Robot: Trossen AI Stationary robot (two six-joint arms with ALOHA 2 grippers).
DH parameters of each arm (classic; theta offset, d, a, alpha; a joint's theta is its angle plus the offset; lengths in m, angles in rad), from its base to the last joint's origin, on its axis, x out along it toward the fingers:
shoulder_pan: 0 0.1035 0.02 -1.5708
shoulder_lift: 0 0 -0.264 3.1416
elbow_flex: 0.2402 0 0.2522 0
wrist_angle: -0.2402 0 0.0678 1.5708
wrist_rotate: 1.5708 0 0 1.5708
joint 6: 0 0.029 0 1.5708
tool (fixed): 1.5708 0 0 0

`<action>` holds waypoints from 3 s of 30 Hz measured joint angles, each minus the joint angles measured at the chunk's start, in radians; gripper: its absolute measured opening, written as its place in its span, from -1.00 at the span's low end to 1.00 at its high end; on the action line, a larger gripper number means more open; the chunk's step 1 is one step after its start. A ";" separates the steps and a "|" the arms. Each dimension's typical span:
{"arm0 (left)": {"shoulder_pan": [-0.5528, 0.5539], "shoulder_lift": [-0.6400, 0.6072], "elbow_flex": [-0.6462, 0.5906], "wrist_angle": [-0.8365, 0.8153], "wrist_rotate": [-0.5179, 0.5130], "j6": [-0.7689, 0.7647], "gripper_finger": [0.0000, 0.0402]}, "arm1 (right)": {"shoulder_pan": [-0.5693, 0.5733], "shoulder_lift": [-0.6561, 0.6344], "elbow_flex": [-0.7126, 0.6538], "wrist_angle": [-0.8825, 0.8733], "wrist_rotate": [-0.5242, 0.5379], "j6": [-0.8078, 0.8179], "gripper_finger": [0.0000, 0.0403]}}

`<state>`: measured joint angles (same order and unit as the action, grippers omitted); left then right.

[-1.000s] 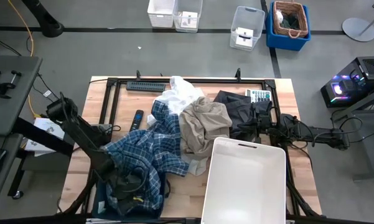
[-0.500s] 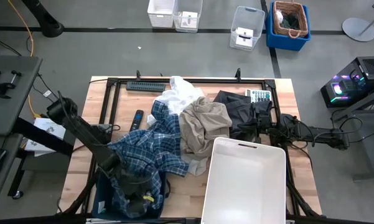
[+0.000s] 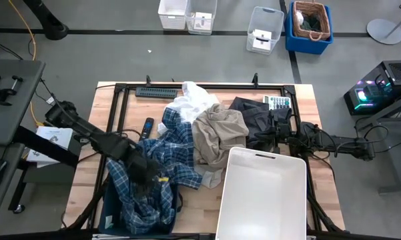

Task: Sort clothes
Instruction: Put the blue shirt into blue laundry organizer

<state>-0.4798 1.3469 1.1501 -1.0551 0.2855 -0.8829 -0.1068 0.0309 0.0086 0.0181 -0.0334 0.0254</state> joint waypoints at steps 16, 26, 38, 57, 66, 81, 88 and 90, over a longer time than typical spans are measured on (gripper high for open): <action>0.622 0.163 0.203 0.074 -0.340 0.405 0.30 | 0.000 0.001 0.000 0.000 0.000 0.000 -1.00; 0.596 0.374 0.204 0.120 -0.343 0.232 0.30 | 0.000 0.002 0.000 0.000 0.000 0.000 -1.00; 0.538 0.464 0.204 0.080 -0.291 0.349 -0.46 | 0.000 0.002 0.000 0.000 0.000 0.000 -1.00; 0.056 -0.130 0.582 -0.121 -0.387 0.132 -1.00 | 0.000 0.002 0.000 0.000 0.000 0.000 -1.00; -0.494 0.100 0.579 -0.287 -0.285 -0.534 -1.00 | 0.000 0.002 0.000 0.000 0.000 0.000 -1.00; -0.494 0.334 0.239 0.039 -0.198 -0.802 -1.00 | 0.000 0.002 0.000 0.000 0.000 0.000 -1.00; -0.374 0.262 -0.234 0.794 0.007 -0.882 -1.00 | 0.000 0.002 0.000 0.000 0.000 0.000 -1.00; -0.388 0.264 -0.322 0.964 0.048 -0.970 -0.99 | 0.000 0.002 0.000 0.000 0.000 0.000 -1.00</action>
<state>-0.8673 1.6107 0.8280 -0.0911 0.3331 -1.8529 -0.1070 0.0326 0.0086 0.0185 -0.0334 0.0254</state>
